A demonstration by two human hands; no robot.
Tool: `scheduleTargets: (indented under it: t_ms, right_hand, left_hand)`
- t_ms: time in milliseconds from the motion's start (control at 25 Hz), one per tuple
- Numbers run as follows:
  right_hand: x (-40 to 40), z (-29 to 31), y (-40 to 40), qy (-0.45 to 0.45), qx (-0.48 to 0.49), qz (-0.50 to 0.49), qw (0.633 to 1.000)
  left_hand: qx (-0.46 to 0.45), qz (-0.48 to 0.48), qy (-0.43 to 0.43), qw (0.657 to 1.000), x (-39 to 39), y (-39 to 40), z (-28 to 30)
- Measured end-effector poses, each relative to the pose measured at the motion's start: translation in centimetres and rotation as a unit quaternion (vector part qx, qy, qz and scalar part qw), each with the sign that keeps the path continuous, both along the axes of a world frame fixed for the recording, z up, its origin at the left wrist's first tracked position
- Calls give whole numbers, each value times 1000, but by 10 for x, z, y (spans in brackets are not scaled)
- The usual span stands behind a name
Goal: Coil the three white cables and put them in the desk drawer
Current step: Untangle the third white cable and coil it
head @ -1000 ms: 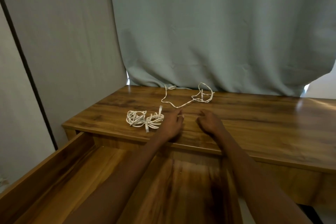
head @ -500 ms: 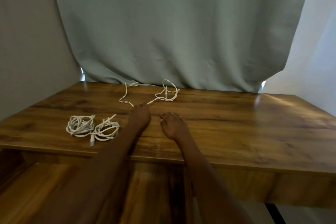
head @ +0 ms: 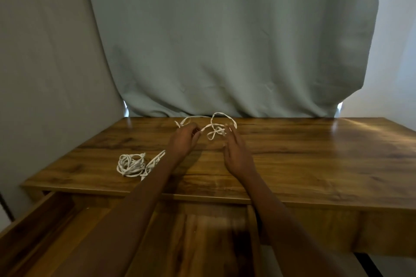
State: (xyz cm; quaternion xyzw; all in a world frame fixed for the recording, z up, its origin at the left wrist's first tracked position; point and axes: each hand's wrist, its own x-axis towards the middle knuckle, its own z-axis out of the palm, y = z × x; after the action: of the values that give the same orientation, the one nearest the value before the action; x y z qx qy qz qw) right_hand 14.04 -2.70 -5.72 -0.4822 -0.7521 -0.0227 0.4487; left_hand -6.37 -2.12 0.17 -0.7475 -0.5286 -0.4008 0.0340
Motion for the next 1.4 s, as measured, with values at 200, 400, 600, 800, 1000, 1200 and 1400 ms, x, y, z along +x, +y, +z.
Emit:
scheduleTargets:
  t_ms: [200,400,600,800,1000,1200,1400]
  right_hand:
    - [-5,10,-31,-36,111,-4,993]
    - [10,18,-79,116,38,93,988]
    - [43,27,-110,239,24,86,967]
    - [89,37,-122,203,69,-17,977]
    - [110,34,-127,157,-5,-62,986]
    - [79,48,-134,197,-23,-63,978]
    - [22,48,-148,146,118,-11,982]
  left_hand:
    - [-45,-125,-12,991,7,-57,9]
    - [-55,-88,-16,994,9,-89,-5]
    - [-85,-60,156,982,27,-110,-18]
    - [-63,-45,202,976,31,-113,-44]
    - [61,-60,80,993,35,-114,-30]
    - [28,-147,-209,966,36,-127,-4]
    - [8,-166,-342,925,33,-135,25]
